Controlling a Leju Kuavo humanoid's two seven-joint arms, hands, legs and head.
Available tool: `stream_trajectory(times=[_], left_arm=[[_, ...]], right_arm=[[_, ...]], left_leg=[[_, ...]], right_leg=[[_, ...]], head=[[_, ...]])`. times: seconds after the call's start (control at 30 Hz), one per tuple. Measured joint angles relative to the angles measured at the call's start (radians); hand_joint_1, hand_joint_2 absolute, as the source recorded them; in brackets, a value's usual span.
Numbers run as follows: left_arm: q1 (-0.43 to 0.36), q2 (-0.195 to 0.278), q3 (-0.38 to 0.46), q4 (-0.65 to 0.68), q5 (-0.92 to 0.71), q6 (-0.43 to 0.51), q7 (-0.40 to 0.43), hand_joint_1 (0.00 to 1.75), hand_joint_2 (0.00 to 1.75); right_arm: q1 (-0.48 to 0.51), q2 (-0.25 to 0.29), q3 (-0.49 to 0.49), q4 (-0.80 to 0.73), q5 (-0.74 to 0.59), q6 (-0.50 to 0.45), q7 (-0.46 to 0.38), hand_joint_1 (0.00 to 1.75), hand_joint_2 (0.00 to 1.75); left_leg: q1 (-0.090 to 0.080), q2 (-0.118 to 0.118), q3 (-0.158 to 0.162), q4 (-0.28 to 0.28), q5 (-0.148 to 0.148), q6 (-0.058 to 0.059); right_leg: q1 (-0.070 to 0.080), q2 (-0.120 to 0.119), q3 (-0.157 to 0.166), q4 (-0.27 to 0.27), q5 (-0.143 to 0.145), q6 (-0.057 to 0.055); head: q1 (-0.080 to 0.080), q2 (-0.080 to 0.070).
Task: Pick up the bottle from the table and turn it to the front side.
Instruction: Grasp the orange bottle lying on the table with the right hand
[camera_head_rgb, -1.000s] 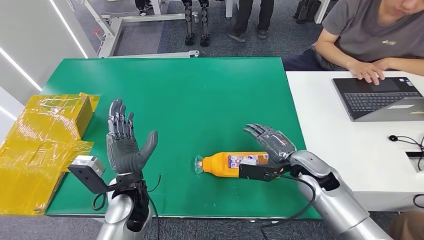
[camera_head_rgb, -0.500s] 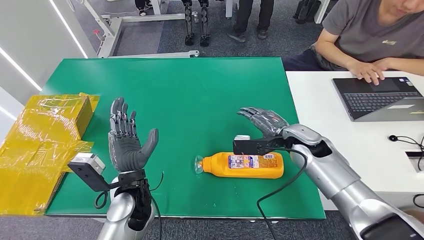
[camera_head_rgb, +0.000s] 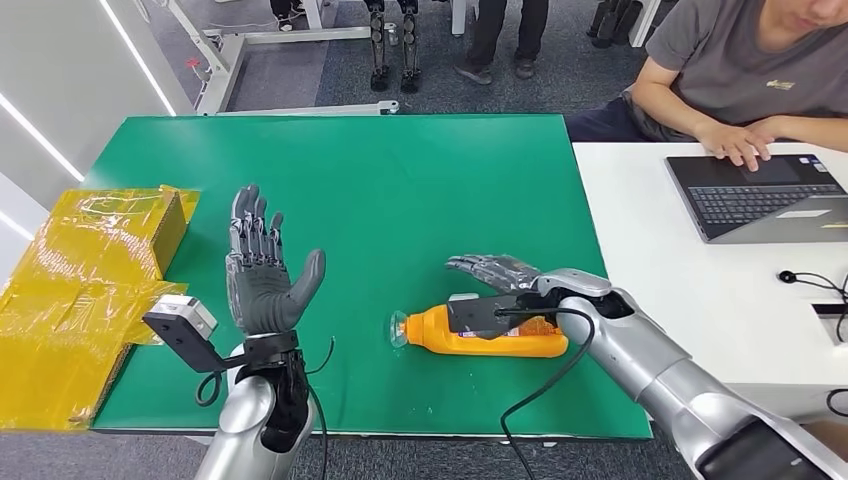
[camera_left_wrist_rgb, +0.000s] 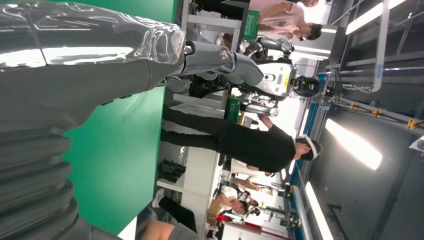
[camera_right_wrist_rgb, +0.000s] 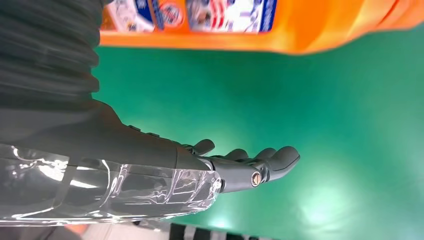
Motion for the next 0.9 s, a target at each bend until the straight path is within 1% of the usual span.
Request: stream_trajectory(times=[0.13, 0.33, 0.43, 0.6, 0.73, 0.9], left_arm=[[0.001, 0.0, 0.0, 0.003, 0.003, 0.013, -0.003, 0.0, 1.75], [0.002, 0.0, 0.0, 0.003, 0.001, 0.01, -0.001, 0.0, 1.75], [0.001, 0.0, 0.0, 0.003, 0.0, 0.006, 0.002, 0.0, 1.75], [0.0, 0.0, 0.0, 0.005, -0.001, 0.006, 0.003, 0.0, 1.75], [-0.002, -0.004, 0.0, 0.017, -0.006, 0.009, 0.003, 0.0, 1.75], [-0.014, -0.008, 0.0, 0.032, -0.006, 0.009, 0.003, 0.0, 1.75]], right_arm=[[-0.01, 0.003, 0.024, 0.017, -0.01, 0.029, -0.005, 0.0, 1.75], [-0.067, 0.003, 0.079, 0.044, -0.024, 0.099, 0.018, 0.0, 1.75], [-0.088, -0.003, 0.109, 0.051, -0.031, 0.118, 0.024, 0.0, 1.75], [-0.109, -0.018, 0.158, 0.056, -0.024, 0.123, 0.036, 0.0, 1.75], [-0.142, -0.031, 0.213, 0.062, 0.031, 0.092, 0.064, 0.0, 1.75], [-0.184, -0.037, 0.275, 0.073, 0.07, 0.093, 0.078, 0.0, 1.75]], left_leg=[[0.0, 0.0, 0.0, 0.0, 0.0, 0.0], [0.0, 0.0, 0.0, 0.0, 0.0, 0.0], [0.0, 0.0, 0.0, 0.0, 0.0, 0.0], [0.0, 0.0, 0.0, 0.0, 0.0, 0.0], [0.0, 0.0, 0.0, 0.0, 0.0, 0.0], [0.0, 0.0, 0.0, 0.0, 0.0, 0.0]], right_leg=[[0.0, 0.0, 0.0, 0.0, 0.0, 0.0], [0.0, 0.0, 0.0, 0.0, 0.0, 0.0], [0.0, 0.0, 0.0, 0.0, 0.0, 0.0], [0.0, 0.0, 0.0, 0.0, 0.0, 0.0], [0.0, 0.0, 0.0, 0.0, 0.0, 0.0], [0.0, 0.0, 0.0, 0.0, 0.0, 0.0]], head=[[0.0, 0.0], [0.0, 0.0], [0.0, 0.0], [0.0, 0.0], [0.0, 0.0], [0.0, 0.0]])
